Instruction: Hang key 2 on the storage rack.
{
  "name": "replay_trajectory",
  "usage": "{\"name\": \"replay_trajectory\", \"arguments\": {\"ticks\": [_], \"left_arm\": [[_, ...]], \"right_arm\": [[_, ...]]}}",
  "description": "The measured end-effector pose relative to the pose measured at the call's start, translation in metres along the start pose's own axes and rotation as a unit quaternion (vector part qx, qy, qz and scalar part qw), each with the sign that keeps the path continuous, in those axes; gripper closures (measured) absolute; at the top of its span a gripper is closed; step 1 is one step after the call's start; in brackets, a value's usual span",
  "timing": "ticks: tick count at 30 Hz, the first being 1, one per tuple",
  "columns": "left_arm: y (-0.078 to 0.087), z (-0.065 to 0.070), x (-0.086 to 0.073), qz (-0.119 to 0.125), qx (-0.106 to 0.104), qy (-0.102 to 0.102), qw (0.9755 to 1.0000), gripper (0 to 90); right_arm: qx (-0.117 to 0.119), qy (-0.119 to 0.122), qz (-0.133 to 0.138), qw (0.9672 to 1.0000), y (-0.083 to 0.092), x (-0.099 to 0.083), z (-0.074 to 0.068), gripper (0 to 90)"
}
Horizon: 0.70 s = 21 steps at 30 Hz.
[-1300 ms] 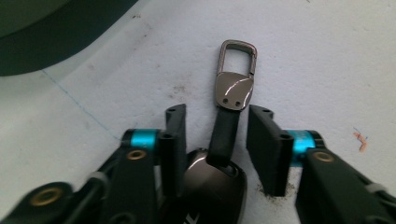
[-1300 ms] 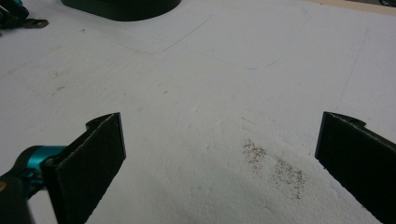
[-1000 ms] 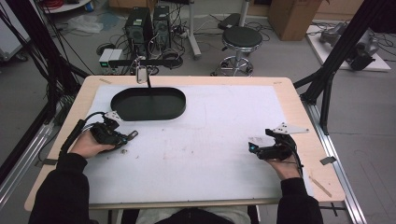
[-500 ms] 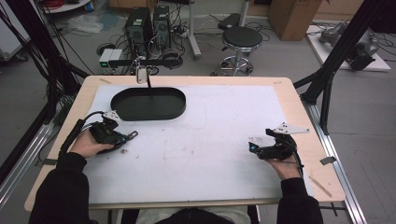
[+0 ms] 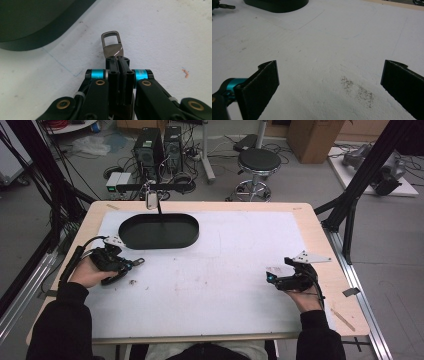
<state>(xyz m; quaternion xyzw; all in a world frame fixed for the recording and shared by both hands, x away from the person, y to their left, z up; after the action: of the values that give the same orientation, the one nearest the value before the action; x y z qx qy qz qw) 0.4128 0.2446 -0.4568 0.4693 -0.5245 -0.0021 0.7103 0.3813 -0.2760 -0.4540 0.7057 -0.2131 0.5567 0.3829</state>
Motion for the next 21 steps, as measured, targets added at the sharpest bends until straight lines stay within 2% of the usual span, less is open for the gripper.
{"name": "replay_trajectory", "arguments": {"ticks": [4,9,13,18,21], "left_arm": [[0.006,-0.002,0.006,0.003,0.002,-0.005,1.0,86.9],[0.014,-0.004,0.013,0.031,0.009,0.004,0.9995,86.9],[0.021,-0.003,0.021,0.039,0.012,-0.002,0.9992,86.9],[0.034,-0.002,0.045,0.062,0.028,-0.029,0.9972,86.8],[0.04,-0.001,0.063,0.088,0.024,-0.032,0.9954,86.9]], "right_arm": [[0.0,0.0,0.001,1.0,0.0,0.0,0.0,0.8],[0.001,0.0,0.001,1.0,-0.001,0.0,0.0,0.8],[-0.001,-0.001,0.0,1.0,-0.001,0.0,0.001,0.8],[-0.001,-0.003,0.004,1.0,0.0,0.001,0.002,0.8],[-0.001,-0.004,0.003,1.0,-0.001,0.001,0.002,0.8]]}}
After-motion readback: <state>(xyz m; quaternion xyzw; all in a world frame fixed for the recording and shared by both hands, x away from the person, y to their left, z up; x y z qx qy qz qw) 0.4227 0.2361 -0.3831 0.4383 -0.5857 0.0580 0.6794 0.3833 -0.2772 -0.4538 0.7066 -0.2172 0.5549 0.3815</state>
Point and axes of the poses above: each handheld gripper's, and its own axes: y roughly backward along the jaws, x roughly out of its top, z roughly to its right, the point moved 7 cm from there along -y, roughly forward along the jaws, and after that the axes turned 12 degrees about z, right-handed, at the moved point
